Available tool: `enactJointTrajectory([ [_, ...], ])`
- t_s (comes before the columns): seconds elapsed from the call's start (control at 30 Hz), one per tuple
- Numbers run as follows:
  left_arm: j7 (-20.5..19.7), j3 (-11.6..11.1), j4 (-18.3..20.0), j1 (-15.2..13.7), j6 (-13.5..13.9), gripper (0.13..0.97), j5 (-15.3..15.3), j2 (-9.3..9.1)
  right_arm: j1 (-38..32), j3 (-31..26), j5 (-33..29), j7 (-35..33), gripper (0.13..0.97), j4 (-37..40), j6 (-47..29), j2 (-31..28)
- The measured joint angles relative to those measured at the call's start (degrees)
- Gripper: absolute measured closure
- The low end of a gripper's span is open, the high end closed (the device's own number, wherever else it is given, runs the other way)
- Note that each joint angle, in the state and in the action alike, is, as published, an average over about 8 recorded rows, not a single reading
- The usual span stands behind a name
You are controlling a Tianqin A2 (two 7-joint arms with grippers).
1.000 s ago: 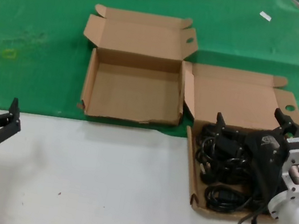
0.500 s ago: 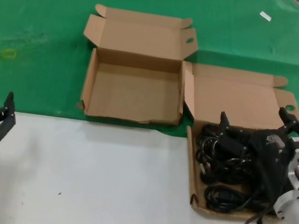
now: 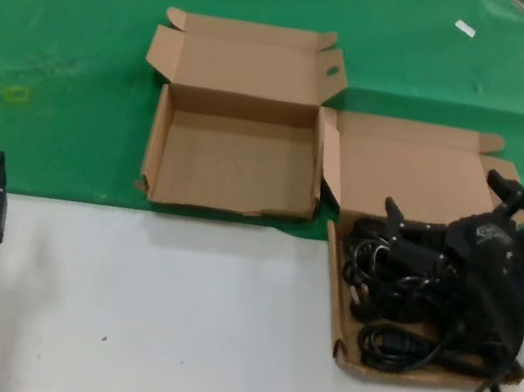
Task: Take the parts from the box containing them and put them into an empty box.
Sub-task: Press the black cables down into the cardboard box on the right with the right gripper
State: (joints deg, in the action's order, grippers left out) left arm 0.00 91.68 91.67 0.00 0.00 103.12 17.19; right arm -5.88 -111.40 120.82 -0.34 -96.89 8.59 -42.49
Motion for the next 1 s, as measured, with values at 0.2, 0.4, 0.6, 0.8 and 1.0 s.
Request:
enactJointTrajectory([
  [0.2, 0.0, 0.0, 0.0, 0.0, 0.0, 0.801, 0.0, 0.0, -5.59, -9.61, 5.96, -1.36, 0.129, -1.01, -0.34, -10.43],
  [0.4, 0.0, 0.0, 0.0, 0.0, 0.0, 0.829, 0.0, 0.0, -11.97, -17.76, 6.14, -0.23, 0.129, -0.2, -5.27, -18.31],
  [0.6, 0.0, 0.0, 0.0, 0.0, 0.0, 0.913, 0.0, 0.0, -17.51, -21.9, -0.68, 4.51, 0.129, 1.09, -13.35, -23.38],
  [0.8, 0.0, 0.0, 0.0, 0.0, 0.0, 0.938, 0.0, 0.0, -20.47, -20.79, -10.11, 9.05, 0.129, 2.97, -23.2, -25.44],
  [1.0, -0.02, 0.0, 0.0, 0.0, 0.0, 0.953, 0.0, 0.0, -21.7, -17.0, -16.95, 10.15, 0.129, 5.89, -33.49, -25.21],
])
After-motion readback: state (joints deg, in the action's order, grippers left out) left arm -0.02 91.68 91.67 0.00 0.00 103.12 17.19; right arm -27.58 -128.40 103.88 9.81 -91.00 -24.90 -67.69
